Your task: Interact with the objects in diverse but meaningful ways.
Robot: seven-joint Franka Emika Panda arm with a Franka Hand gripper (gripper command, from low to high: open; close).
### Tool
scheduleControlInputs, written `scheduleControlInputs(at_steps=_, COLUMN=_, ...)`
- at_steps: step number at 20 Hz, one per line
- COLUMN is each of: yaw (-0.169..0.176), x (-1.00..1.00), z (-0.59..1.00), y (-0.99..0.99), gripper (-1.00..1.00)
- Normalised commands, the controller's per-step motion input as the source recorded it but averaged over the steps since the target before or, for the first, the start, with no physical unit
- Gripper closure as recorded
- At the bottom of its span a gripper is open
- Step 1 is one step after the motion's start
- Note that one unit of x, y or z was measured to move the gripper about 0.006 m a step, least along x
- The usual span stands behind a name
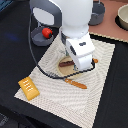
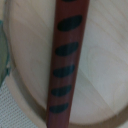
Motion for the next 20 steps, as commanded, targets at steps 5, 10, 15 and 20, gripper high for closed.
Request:
scheduleControlInputs(at_steps=5, yaw=0.048, x=0.00, z=-0.15, y=0.00, gripper=1.00)
scheduleControlInputs(at_steps=10, yaw=0.043, x=0.00, z=-0.13, y=0.00, gripper=1.00)
scheduleControlInputs(at_steps=15, yaw=0.043, x=0.00, z=-0.11, y=0.00, gripper=1.00)
scheduleControlInputs(at_steps=20, yaw=0.037, x=0.00, z=0.75, y=0.09, gripper=1.00)
